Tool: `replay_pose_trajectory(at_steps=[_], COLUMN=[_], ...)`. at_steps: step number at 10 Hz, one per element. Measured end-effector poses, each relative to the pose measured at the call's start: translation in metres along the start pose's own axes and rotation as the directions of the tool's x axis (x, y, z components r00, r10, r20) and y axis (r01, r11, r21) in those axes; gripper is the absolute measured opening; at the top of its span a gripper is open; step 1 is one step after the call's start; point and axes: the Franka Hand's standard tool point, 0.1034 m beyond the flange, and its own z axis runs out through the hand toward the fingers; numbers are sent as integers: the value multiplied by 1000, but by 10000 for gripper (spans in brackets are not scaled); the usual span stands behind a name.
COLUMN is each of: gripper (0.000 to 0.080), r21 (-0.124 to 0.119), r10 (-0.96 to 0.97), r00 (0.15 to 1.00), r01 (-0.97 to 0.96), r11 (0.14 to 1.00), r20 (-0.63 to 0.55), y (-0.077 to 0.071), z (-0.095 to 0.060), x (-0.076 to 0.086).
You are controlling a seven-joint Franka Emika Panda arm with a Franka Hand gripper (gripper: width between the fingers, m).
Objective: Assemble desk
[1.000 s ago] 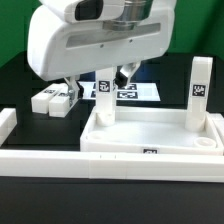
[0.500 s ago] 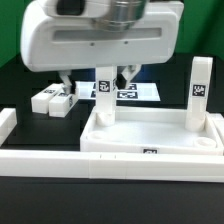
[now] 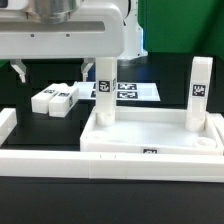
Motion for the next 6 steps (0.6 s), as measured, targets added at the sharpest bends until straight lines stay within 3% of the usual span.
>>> replay_pose_trajectory(at_steps=[1, 2, 3, 4, 6], gripper=[648, 648, 648, 648, 648], r21=[0, 19, 55, 63, 78], r10=[1, 29, 96, 126, 158], r00=[1000, 1000, 994, 990, 983], r01=[-1, -30, -98, -130, -165], r11=[1000, 999, 994, 990, 983], r20=[0, 11, 43, 66, 96], y=[0, 2, 13, 26, 39], z=[0, 2, 7, 15, 34], x=[0, -5, -17, -30, -55])
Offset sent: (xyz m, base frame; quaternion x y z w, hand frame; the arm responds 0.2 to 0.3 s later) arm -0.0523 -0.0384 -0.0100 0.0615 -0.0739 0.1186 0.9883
